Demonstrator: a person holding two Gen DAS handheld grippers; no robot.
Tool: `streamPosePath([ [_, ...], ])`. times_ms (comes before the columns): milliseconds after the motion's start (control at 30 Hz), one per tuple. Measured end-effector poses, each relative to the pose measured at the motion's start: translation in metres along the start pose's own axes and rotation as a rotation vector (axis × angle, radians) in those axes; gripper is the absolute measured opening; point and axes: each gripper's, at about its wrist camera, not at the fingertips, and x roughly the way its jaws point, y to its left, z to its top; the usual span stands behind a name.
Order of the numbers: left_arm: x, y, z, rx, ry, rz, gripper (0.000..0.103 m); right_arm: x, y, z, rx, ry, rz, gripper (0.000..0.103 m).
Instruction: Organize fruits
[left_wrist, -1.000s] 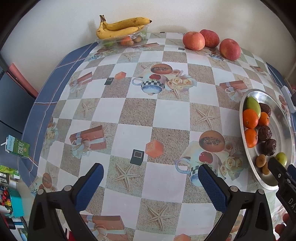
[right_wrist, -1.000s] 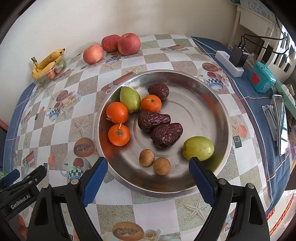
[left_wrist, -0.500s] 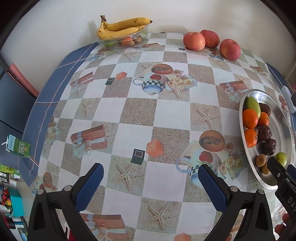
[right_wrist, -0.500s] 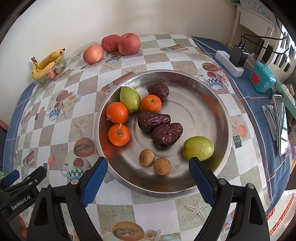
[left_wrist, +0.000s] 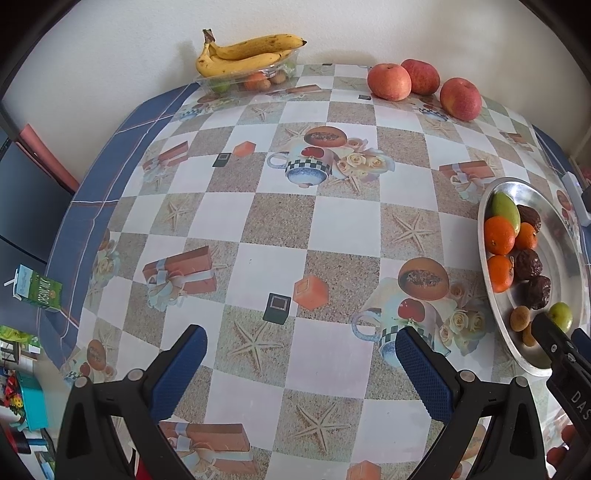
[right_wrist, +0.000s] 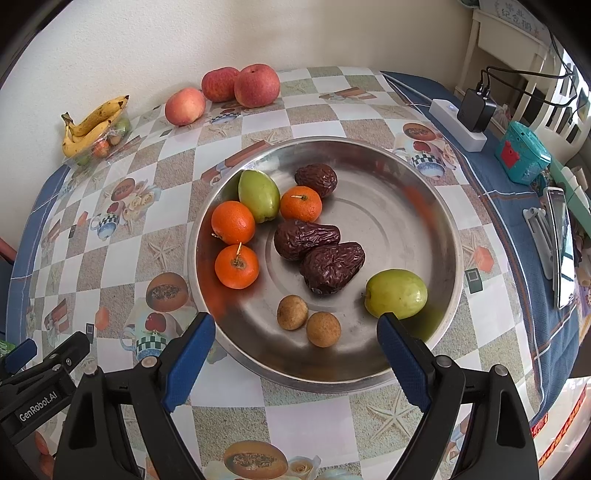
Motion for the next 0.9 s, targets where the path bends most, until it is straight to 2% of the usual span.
streamPosePath([
  [400, 0.002, 0.007, -0.001, -0.045, 0.02, -0.029, 0.103, 0.0, 0.0, 0.0, 0.003, 0.002, 0.002, 0.09],
  [800, 0.003, 0.01, -0.002, -0.057, 0.026, 0.006, 0.103, 0.002, 0.001, -0.002, 0.0, 0.006, 0.002, 0.09],
  [900, 0.004, 0.012, -0.002, -0.067, 0.032, -0.006, 0.103, 0.002, 0.001, -0.002, -0.002, 0.006, 0.003, 0.09],
])
